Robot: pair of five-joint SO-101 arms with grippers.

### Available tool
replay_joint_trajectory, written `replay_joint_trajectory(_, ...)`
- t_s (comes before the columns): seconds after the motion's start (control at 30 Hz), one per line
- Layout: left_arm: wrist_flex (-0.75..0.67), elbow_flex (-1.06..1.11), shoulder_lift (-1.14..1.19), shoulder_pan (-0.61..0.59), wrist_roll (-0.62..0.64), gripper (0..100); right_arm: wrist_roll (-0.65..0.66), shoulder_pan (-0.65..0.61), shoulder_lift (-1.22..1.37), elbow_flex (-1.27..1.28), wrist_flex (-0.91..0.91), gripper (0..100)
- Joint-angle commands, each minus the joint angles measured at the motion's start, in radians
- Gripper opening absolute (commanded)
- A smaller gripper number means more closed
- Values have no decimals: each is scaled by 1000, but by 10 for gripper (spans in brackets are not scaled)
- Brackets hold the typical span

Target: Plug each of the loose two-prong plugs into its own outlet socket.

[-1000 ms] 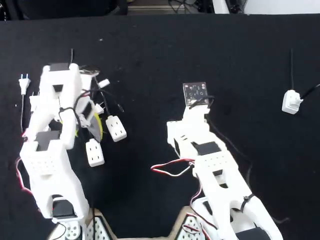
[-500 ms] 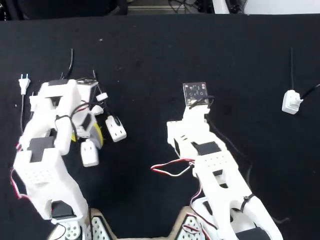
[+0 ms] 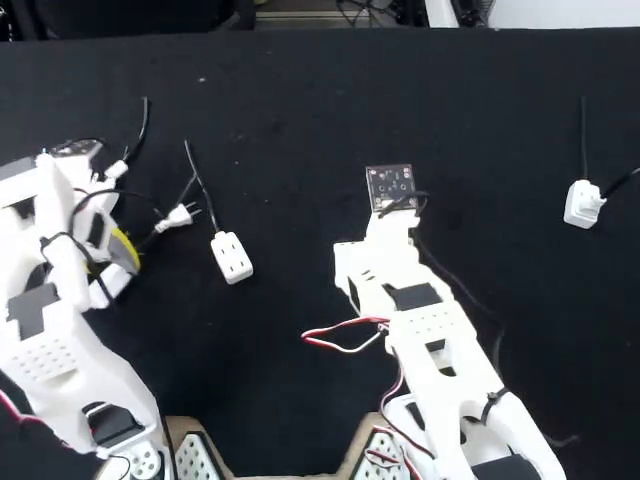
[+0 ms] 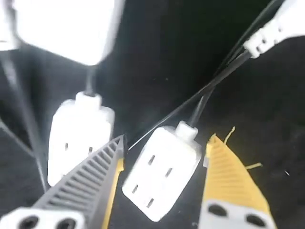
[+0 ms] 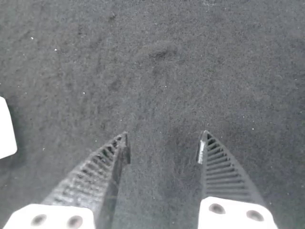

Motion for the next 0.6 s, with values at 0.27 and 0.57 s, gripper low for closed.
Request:
replay_joint_trajectory(0.27,186,-232,-58,7,-2,274,-9,-14,-33,-24,-23,223)
replay_joint_trajectory(0.57,354,-331,-48,240,40,274,-9,-14,-33,-24,-23,223)
